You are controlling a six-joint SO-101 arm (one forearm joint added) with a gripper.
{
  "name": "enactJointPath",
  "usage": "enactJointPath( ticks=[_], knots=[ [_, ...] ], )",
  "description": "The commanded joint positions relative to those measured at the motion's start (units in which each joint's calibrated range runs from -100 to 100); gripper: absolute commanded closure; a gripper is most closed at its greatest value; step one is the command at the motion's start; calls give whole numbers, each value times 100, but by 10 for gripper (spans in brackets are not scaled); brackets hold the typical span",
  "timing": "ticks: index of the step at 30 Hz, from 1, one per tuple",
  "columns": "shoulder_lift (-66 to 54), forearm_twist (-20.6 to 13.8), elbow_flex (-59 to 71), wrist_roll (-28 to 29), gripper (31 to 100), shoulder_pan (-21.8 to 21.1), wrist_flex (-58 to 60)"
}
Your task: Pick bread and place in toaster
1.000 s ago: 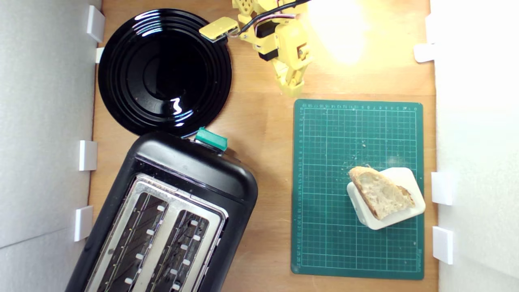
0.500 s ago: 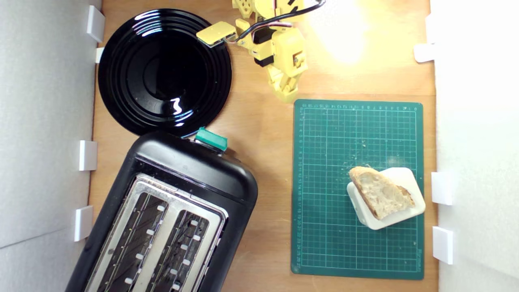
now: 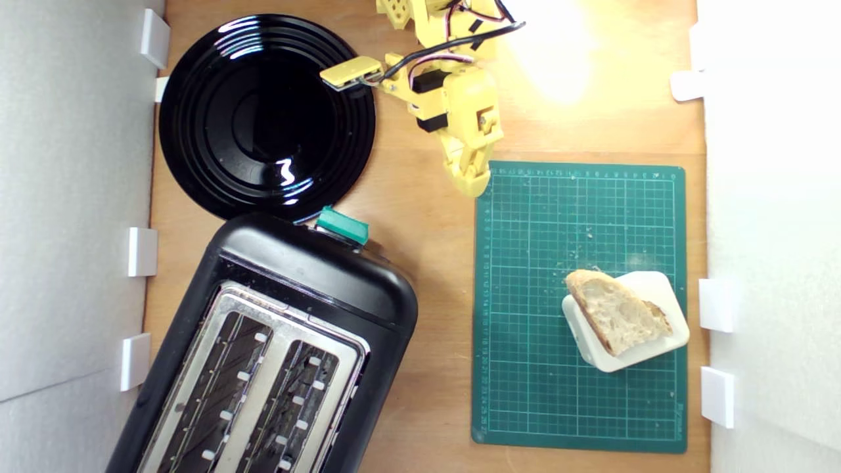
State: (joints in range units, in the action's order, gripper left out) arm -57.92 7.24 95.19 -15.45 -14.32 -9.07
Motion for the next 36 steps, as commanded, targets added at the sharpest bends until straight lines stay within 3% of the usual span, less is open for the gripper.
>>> enactJointPath(
  ticks=[1, 11, 13, 17, 19, 22, 28, 31, 36],
  knots=[
    [733, 1, -173, -7, 913, -260, 1103],
    [2447, -126, -182, 25, 913, -606, 3253],
    [2738, -325, -173, 35, 913, -606, 3586],
    [3213, -1295, -173, 511, 913, -501, 4081],
    [3579, -2093, -200, 815, 913, -276, 4542],
    [3928, -2583, -227, 977, 913, -123, 4994],
    [4377, -3027, -354, 987, 912, -66, 5446],
    [4685, -2963, -609, 987, 905, -58, 5523],
    [5392, -2945, -1380, 1233, 830, 79, 5531]
  ],
)
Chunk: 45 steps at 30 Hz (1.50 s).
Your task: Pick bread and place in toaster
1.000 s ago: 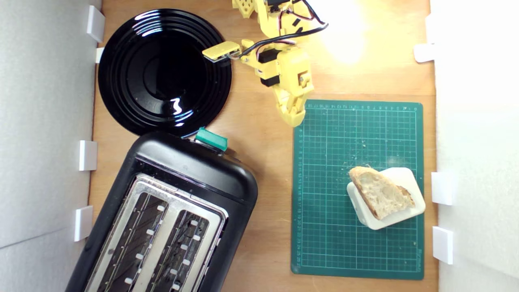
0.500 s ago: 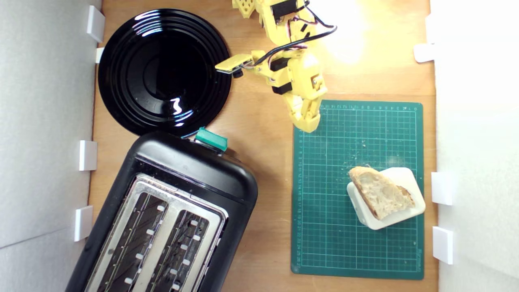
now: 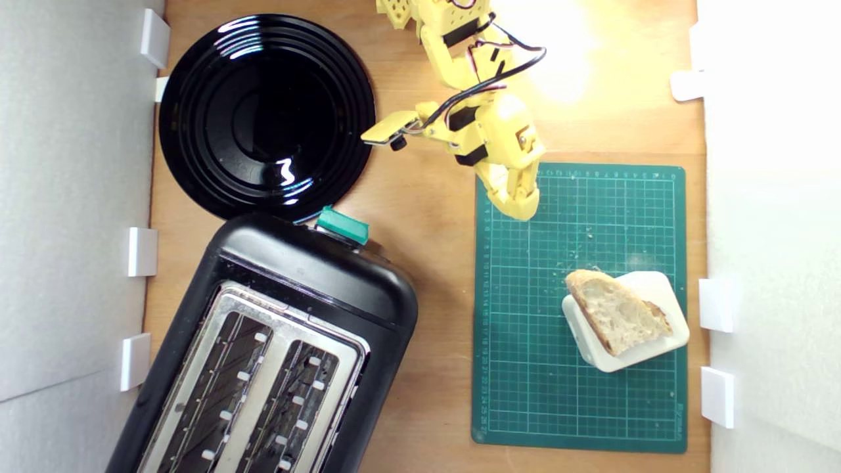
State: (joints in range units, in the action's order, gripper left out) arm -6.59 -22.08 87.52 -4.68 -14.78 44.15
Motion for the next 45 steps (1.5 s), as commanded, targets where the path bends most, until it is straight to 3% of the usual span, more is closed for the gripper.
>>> enactJointPath(
  ticks=[1, 6, 14, 22, 29, 36, 45],
  knots=[
    [335, -13, -704, 157, 821, 125, 209],
    [543, -68, -903, 188, 767, 52, 209],
    [585, -22, -967, 194, 617, -109, 218],
    [560, -41, -958, 199, 553, -109, 218],
    [634, -22, -1021, 199, 422, -262, 320],
    [651, -104, -1194, 570, 418, -367, 465],
    [1433, -4, -1375, 549, 419, -431, 1549]
  ],
)
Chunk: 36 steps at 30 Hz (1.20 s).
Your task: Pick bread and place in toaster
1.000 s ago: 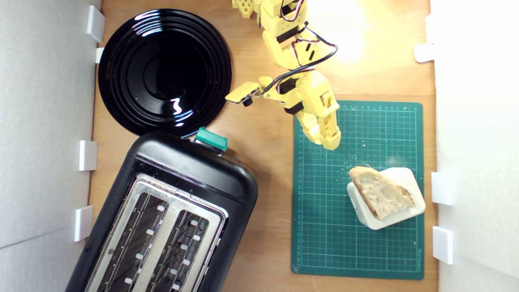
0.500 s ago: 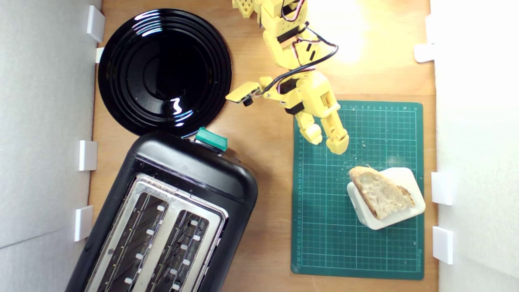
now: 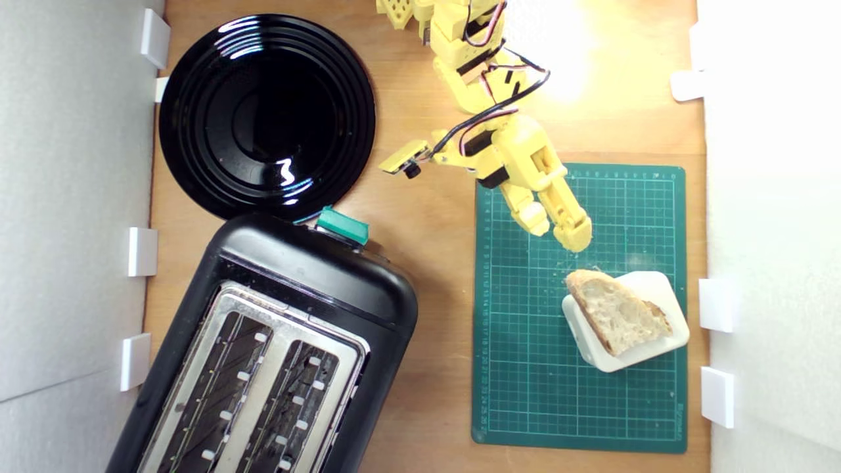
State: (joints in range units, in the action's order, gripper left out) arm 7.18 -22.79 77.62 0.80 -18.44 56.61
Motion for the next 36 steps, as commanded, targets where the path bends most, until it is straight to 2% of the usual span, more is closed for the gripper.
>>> enactJointPath(
  ticks=[1, 13, 20, 21, 22, 24, 26, 36],
  knots=[
    [97, 76, -495, 1, 419, -65, 303],
    [688, 76, -1312, 6, 419, -73, 295],
    [987, 85, -1666, -140, 419, -267, 295],
    [1029, 158, -1684, -182, 419, -283, 295],
    [1079, 429, -1702, -250, 419, -364, 295],
    [1120, 747, -1712, -308, 419, -500, 295],
    [1137, 937, -1712, -376, 419, -605, 295],
    [1154, 910, -1775, -397, 419, -613, 295]
  ],
)
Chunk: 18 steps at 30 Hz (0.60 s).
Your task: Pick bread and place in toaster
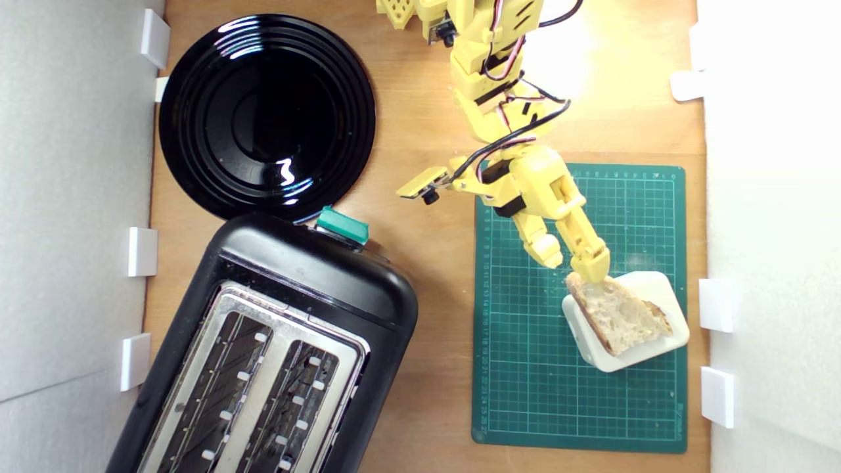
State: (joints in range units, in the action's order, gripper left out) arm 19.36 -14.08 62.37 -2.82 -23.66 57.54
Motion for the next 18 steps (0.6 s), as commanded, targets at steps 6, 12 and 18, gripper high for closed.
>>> enactJointPath(
  ticks=[6, 12, 18],
  knots=[
    [-64, -6, -249, -14, 419, -75, 201],
    [-64, -15, -249, -29, 419, -108, 201],
    [-56, -60, -295, -34, 419, -108, 201]
  ],
)
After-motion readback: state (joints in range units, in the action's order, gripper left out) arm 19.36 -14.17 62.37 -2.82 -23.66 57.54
